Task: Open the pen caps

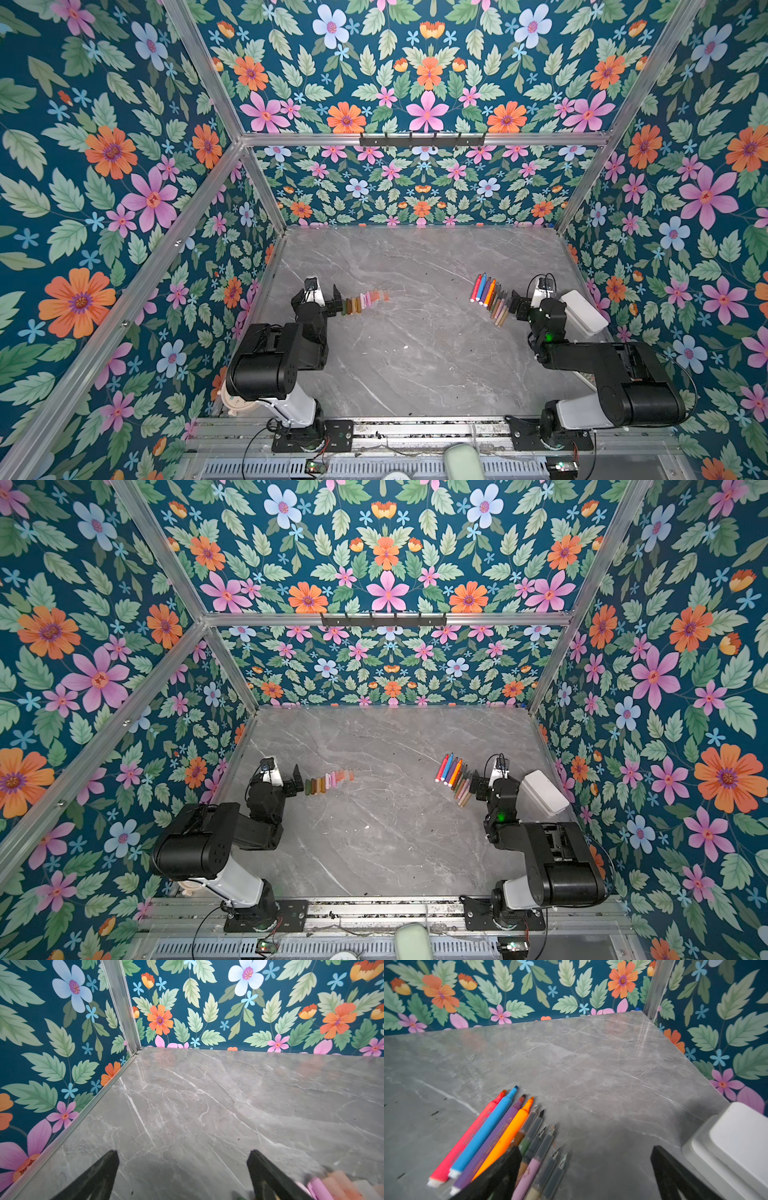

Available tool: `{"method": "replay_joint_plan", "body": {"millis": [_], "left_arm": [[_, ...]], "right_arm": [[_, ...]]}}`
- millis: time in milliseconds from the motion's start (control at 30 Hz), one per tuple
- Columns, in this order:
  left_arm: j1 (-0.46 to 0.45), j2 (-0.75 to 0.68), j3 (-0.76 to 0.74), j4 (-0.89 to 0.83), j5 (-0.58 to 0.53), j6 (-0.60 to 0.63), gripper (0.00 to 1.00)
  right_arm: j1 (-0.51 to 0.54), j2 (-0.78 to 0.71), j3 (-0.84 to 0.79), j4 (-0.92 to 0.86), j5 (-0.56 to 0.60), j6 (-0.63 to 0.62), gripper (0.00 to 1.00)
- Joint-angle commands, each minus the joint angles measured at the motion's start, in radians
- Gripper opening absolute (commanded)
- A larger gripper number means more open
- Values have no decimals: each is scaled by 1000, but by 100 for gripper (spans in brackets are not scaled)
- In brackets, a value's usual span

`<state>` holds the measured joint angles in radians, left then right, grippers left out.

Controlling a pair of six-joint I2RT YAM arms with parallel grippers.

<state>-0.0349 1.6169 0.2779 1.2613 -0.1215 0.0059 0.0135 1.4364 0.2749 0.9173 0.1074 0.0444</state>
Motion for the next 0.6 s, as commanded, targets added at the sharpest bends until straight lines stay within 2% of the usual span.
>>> {"method": "replay_joint_plan", "body": {"millis": [0,100,333,567], "left_arm": [[1,-3,-3,15,25,17,100],[-1,-3,-3,15,23,19,100],[-2,-3,-5,16,22,17,100],[1,-3,-3,14,20,16,100]], "right_arm": [[6,-2,-1,34,-72,-44,99],[-46,-3,47,-61,-156,-11,99],[-27,-1,26,-14,-114,-20,98],[-38,-2,34,-34,-135,-14,98]]}}
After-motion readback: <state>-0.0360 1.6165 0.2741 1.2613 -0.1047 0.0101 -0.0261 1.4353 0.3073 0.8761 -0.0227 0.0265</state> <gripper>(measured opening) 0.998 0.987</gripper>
